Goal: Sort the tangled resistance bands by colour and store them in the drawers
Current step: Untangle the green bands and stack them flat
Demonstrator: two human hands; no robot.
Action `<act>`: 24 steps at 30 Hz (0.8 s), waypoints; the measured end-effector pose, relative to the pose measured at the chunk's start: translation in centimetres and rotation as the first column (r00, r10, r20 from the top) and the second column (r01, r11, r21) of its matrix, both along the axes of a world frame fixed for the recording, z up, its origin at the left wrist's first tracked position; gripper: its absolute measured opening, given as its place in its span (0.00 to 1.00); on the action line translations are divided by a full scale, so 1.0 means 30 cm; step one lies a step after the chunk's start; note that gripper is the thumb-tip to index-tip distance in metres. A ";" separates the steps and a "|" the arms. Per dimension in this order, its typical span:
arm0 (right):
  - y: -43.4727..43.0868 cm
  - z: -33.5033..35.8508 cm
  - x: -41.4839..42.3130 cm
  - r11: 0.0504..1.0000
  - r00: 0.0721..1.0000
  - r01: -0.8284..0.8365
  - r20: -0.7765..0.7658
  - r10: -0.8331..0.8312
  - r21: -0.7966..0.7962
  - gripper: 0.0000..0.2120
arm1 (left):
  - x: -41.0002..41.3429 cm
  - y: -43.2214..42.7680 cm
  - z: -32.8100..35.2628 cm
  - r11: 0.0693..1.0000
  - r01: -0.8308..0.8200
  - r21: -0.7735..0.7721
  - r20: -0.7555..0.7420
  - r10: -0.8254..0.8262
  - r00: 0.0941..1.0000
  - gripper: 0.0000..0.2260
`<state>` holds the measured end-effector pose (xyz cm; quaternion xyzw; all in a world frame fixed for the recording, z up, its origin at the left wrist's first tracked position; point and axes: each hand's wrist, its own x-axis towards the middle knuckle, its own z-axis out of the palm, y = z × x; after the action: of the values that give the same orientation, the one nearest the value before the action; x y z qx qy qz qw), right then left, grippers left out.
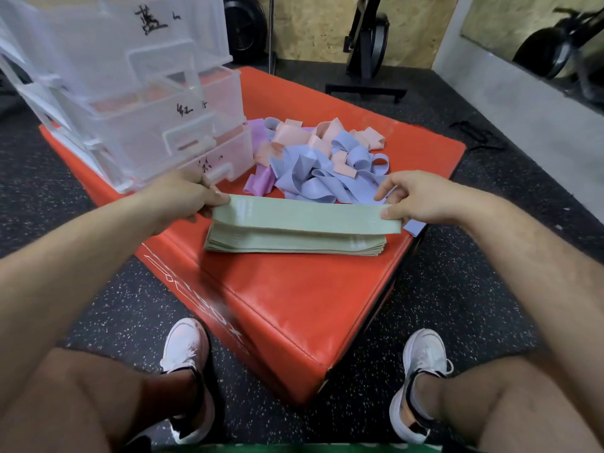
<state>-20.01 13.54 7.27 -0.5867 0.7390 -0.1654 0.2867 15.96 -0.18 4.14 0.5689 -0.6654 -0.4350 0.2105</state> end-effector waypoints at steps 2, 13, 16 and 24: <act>0.000 -0.004 -0.001 1.000 1.000 -0.010 0.006 0.010 0.023 0.11 | 0.015 0.004 -0.009 0.999 0.028 0.019 0.032 -0.029 0.999 0.08; -0.016 -0.078 0.027 0.999 0.983 -0.046 -0.177 0.046 0.006 0.07 | 0.028 0.026 -0.078 0.998 0.045 -0.049 0.204 -0.034 0.978 0.08; -0.018 -0.097 0.034 0.999 0.964 -0.052 -0.259 0.054 0.014 0.06 | 0.025 0.023 -0.099 0.991 0.046 -0.126 0.280 -0.009 0.960 0.08; -0.029 -0.140 0.044 0.998 0.935 -0.050 -0.351 0.059 0.036 0.05 | 0.003 0.055 -0.119 0.957 0.176 -0.230 0.456 -0.054 0.888 0.04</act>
<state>-18.69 12.67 3.07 -0.6234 0.7639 -0.0402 0.1622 16.05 1.47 0.58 0.5789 -0.7808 -0.2122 0.1007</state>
